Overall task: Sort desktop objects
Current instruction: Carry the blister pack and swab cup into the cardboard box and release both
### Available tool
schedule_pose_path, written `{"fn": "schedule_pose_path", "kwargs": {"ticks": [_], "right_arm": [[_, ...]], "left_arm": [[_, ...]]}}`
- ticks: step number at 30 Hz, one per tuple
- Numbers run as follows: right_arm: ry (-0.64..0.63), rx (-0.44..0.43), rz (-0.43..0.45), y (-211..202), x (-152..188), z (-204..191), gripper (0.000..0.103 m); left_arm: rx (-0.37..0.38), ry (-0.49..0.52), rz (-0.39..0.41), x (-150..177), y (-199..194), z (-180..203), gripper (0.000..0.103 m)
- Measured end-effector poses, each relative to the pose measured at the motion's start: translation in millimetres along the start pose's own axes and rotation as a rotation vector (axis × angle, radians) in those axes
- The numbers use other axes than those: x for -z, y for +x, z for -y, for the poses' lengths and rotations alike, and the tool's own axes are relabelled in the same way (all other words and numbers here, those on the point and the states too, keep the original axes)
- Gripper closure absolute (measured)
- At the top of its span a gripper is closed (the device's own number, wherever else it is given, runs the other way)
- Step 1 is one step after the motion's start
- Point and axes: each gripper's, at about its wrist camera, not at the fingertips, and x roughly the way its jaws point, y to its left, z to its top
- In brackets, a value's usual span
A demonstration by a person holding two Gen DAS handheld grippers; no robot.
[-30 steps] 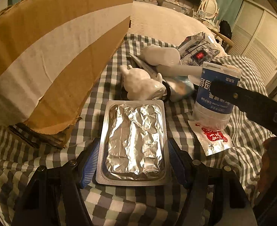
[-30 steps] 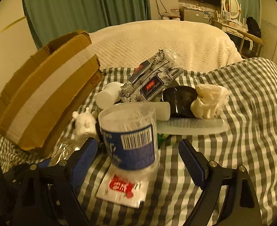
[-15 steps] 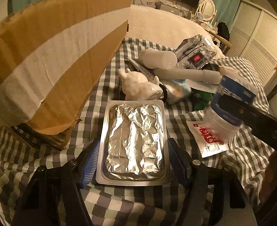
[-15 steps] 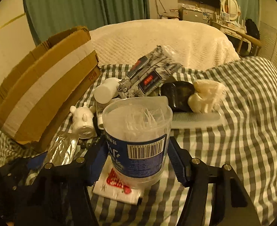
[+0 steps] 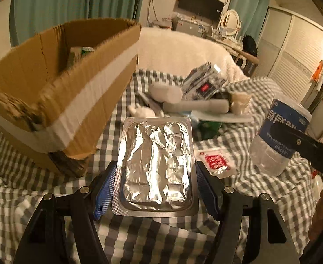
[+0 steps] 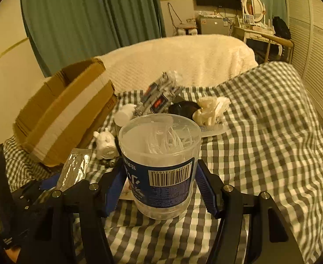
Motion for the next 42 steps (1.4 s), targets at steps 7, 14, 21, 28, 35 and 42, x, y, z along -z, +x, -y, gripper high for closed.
{"fn": "schedule_pose_path", "kwargs": {"ticks": [7, 14, 21, 28, 35, 42], "right_arm": [[-0.017, -0.020, 0.062, -39.9, -4.7, -13.2, 0.042], [-0.055, -0.042, 0.116, -71.1, -17.5, -34.3, 0.042], [-0.137, -0.115, 0.168, -88.8, -44.4, -76.9, 0.042], [-0.193, -0.190, 0.197, -77.4, -77.2, -122.6, 0.042], [-0.212, -0.254, 0.181, -41.2, -98.7, -160.1, 0.042], [-0.226, -0.311, 0.135, 1.5, -101.4, -186.7, 0.041]], "left_arm": [[0.010, -0.006, 0.092, -16.8, -40.6, 0.7, 0.033], [0.027, -0.015, 0.179, -42.1, -78.1, -2.0, 0.032], [0.005, -0.026, 0.270, -81.1, -110.5, -24.3, 0.032], [-0.093, -0.056, 0.324, -126.8, -116.5, -69.9, 0.032], [-0.164, -0.144, 0.317, -144.8, -85.6, -127.3, 0.032], [-0.172, -0.186, 0.264, -117.9, -48.9, -170.2, 0.032]]}}
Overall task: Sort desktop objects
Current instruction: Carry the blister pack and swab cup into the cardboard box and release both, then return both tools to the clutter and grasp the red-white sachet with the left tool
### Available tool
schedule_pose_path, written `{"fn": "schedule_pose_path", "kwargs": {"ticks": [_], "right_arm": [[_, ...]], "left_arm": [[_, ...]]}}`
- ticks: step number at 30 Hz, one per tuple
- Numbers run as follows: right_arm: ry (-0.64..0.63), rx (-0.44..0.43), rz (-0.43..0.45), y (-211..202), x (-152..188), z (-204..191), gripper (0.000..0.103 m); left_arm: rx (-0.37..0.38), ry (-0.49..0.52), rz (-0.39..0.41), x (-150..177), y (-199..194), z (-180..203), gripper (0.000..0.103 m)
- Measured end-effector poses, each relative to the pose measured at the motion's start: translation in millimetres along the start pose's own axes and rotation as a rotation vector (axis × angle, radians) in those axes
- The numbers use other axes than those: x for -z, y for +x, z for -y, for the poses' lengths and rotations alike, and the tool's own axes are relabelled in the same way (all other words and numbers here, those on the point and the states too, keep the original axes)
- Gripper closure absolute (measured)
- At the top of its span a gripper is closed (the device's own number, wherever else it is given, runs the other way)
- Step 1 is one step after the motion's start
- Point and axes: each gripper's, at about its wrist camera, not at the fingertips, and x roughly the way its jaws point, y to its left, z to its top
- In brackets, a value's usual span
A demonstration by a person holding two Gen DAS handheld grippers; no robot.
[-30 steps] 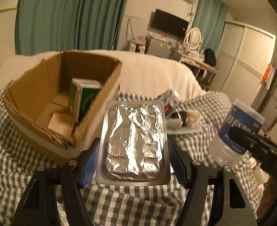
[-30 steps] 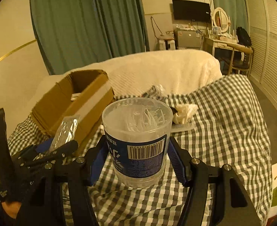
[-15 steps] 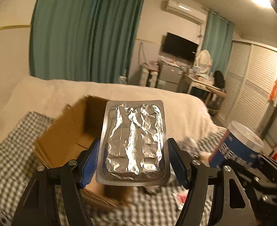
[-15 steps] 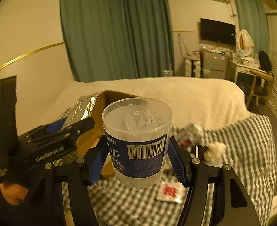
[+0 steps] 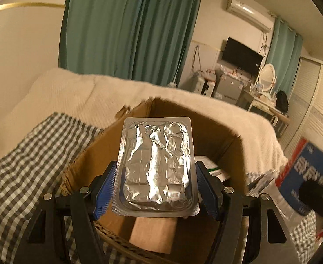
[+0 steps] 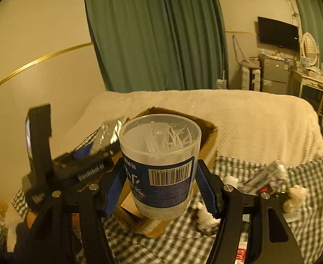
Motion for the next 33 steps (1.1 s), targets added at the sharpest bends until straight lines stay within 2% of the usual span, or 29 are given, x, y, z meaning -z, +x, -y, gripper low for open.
{"fn": "schedule_pose_path", "kwargs": {"ticks": [7, 11, 12, 13, 15, 17, 20, 23, 29, 33], "right_arm": [[-0.009, -0.029, -0.053, 51.8, 2.7, -13.9, 0.041], [-0.003, -0.024, -0.076, 64.9, 9.5, -13.9, 0.041], [-0.003, -0.023, -0.082, 66.5, 11.9, -13.7, 0.041], [-0.004, -0.023, -0.087, 67.8, 12.7, -14.0, 0.041], [-0.006, -0.023, -0.090, 67.9, 10.5, -13.6, 0.041], [-0.012, -0.010, -0.068, 60.7, 7.1, -13.4, 0.040], [0.005, -0.023, -0.039, 49.3, 2.9, -9.5, 0.029], [0.033, -0.029, -0.014, 35.6, 0.5, -2.9, 0.028], [0.050, 0.068, 0.016, -13.1, 4.2, 29.4, 0.028], [0.078, 0.190, 0.019, -58.6, 22.2, 68.8, 0.028]], "left_arm": [[-0.021, -0.003, -0.032, 10.7, 12.2, -16.3, 0.032], [-0.025, -0.006, -0.050, 12.3, 18.3, -22.3, 0.032], [-0.029, 0.001, -0.051, 12.5, 18.1, -21.4, 0.029], [-0.029, 0.007, -0.053, 12.6, 18.2, -20.1, 0.017], [-0.063, 0.015, -0.041, 12.7, 16.0, -17.6, 0.005], [-0.072, 0.013, -0.018, 13.3, 10.9, -16.9, 0.001], [-0.070, -0.007, -0.013, 12.0, 7.8, -19.7, 0.000], [-0.069, -0.007, -0.015, 13.2, 6.4, -19.3, 0.000], [-0.038, 0.059, 0.005, 16.1, -10.9, 4.3, 0.000], [0.021, 0.126, 0.009, 23.0, -32.7, 41.3, 0.000]]}}
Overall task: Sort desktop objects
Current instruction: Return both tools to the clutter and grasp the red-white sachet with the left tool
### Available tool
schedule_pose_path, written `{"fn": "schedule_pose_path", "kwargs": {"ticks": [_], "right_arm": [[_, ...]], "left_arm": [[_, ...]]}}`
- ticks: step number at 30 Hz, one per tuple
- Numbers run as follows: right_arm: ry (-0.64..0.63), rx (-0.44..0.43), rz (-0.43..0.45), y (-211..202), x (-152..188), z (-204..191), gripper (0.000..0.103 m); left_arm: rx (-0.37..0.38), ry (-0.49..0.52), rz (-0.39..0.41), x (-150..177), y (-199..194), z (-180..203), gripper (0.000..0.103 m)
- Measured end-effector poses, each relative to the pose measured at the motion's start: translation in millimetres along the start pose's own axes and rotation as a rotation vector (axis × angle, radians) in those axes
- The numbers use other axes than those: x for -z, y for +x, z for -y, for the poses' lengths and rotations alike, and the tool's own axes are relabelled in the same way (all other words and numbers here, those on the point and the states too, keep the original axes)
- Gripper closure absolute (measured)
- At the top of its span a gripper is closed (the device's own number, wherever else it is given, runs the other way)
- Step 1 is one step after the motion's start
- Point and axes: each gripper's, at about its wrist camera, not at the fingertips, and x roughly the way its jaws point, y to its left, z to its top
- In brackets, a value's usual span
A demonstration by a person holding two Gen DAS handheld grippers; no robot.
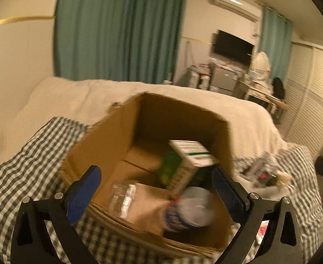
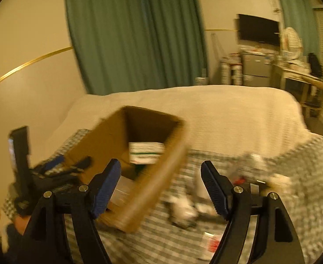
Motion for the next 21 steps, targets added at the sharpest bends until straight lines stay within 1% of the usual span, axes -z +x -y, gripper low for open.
{"fn": "schedule_pose_path", "kwargs": {"ticks": [2, 4, 6, 9, 12, 16, 21], "right_arm": [[0.016, 0.062, -0.013, -18.5, 13.7, 27.7, 0.028], [0.032, 0.117, -0.031, -30.0, 24.1, 49.9, 0.028], [0.059, 0.162, -0.050, -40.7, 38.5, 73.0, 0.028], [0.097, 0.206, -0.048, -57.2, 55.1, 102.7, 0.028], [0.111, 0.216, -0.040, -68.0, 66.3, 118.1, 0.028], [0.112, 0.211, -0.029, -74.4, 77.8, 133.6, 0.028], [0.129, 0.197, -0.035, -69.5, 93.2, 146.2, 0.028]], "left_arm": [[0.016, 0.035, -0.003, 2.8, -10.3, 22.3, 0.000], [0.053, 0.062, -0.017, 8.4, -19.2, 46.6, 0.000], [0.098, 0.092, -0.053, 18.9, -25.1, 77.4, 0.000], [0.147, 0.113, -0.111, 36.1, -24.1, 117.4, 0.000], [0.176, 0.112, -0.195, 58.6, -8.0, 154.4, 0.000], [0.182, 0.131, -0.305, 90.0, 24.8, 191.7, 0.000], [0.166, 0.166, -0.402, 117.9, 60.6, 219.4, 0.000]]}}
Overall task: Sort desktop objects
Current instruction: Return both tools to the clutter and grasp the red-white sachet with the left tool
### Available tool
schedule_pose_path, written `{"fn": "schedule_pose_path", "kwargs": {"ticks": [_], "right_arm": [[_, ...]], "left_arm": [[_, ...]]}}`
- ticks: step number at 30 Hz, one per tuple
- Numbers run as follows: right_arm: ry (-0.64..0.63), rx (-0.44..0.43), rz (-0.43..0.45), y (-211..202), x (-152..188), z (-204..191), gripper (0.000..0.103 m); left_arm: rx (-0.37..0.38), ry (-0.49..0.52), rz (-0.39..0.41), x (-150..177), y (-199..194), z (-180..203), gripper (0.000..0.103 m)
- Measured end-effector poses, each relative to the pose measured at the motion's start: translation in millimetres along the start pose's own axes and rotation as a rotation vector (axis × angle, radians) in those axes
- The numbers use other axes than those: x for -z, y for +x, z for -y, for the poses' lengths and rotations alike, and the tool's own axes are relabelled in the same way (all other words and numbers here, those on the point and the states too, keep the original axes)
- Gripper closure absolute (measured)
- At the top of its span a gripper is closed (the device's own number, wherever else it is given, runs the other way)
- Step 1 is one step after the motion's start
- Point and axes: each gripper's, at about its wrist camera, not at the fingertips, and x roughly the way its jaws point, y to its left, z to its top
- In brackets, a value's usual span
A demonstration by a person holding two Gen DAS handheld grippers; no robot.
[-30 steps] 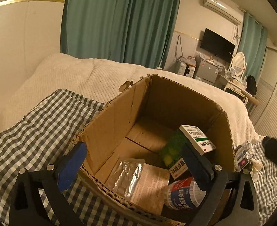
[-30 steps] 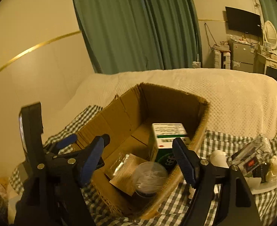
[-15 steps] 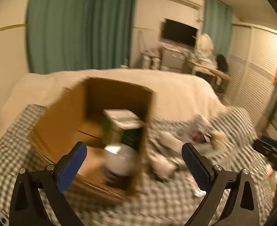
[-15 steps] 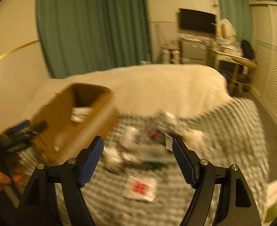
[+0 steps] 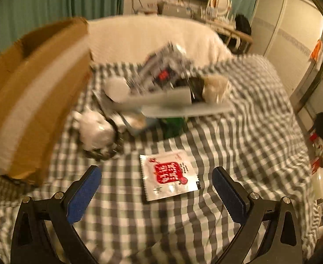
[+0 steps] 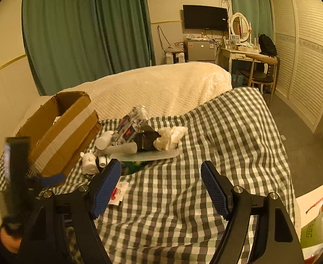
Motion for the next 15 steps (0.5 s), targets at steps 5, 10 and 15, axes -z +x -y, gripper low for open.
{"fn": "schedule_pose_path", "kwargs": {"ticks": [5, 10, 15], "right_arm": [[0.017, -0.014, -0.021, 12.6, 9.9, 10.6, 0.028], [0.044, -0.015, -0.039, 22.4, 12.7, 18.8, 0.028], [0.032, -0.003, -0.068, 33.0, 13.8, 13.7, 0.028]], "left_arm": [[0.002, -0.033, -0.088, -3.8, 37.4, -2.4, 0.010], [0.063, -0.046, -0.124, -2.7, 48.9, -7.7, 0.051], [0.091, -0.031, -0.089, -2.8, 34.2, -15.7, 0.058]]}}
